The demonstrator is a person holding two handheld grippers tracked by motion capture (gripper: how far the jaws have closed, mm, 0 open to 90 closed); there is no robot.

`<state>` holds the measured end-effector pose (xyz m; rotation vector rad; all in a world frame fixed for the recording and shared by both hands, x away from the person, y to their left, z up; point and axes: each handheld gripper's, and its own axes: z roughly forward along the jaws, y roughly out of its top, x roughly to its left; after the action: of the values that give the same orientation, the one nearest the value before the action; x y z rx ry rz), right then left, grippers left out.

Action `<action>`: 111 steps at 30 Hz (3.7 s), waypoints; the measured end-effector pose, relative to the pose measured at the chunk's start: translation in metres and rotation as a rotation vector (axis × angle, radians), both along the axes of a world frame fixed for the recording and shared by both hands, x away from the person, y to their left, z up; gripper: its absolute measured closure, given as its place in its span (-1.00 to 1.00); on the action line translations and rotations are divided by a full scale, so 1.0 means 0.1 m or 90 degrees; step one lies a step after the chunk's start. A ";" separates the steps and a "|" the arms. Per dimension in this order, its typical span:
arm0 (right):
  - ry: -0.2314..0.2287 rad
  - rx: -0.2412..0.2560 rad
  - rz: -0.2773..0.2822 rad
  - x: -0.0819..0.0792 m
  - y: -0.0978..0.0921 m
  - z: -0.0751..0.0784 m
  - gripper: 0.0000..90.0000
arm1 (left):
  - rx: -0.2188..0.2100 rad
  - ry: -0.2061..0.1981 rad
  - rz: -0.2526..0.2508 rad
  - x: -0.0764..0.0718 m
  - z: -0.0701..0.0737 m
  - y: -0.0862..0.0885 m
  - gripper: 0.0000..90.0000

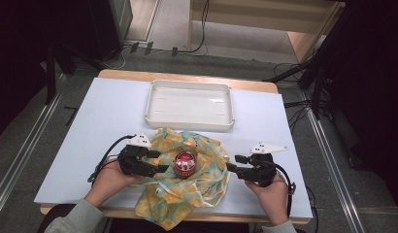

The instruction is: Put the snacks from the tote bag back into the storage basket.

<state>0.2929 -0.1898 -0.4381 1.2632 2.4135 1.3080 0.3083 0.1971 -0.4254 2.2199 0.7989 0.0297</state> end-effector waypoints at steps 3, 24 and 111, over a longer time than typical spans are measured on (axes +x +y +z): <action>0.002 0.000 -0.001 0.01 -0.01 0.00 0.11 | 0.005 -0.008 -0.014 0.02 0.02 -0.02 -0.22; 0.011 -0.003 -0.004 0.02 -0.01 -0.03 0.11 | -0.038 0.012 -0.102 0.14 -0.20 -0.22 -0.43; 0.022 0.002 0.014 0.01 0.06 -0.08 0.11 | -0.042 -0.071 -0.058 0.15 -0.18 -0.55 -0.41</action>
<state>0.2938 -0.1840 -0.4457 1.2738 2.4561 1.3063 0.3238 0.1417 -0.4436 2.1685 0.6294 0.0809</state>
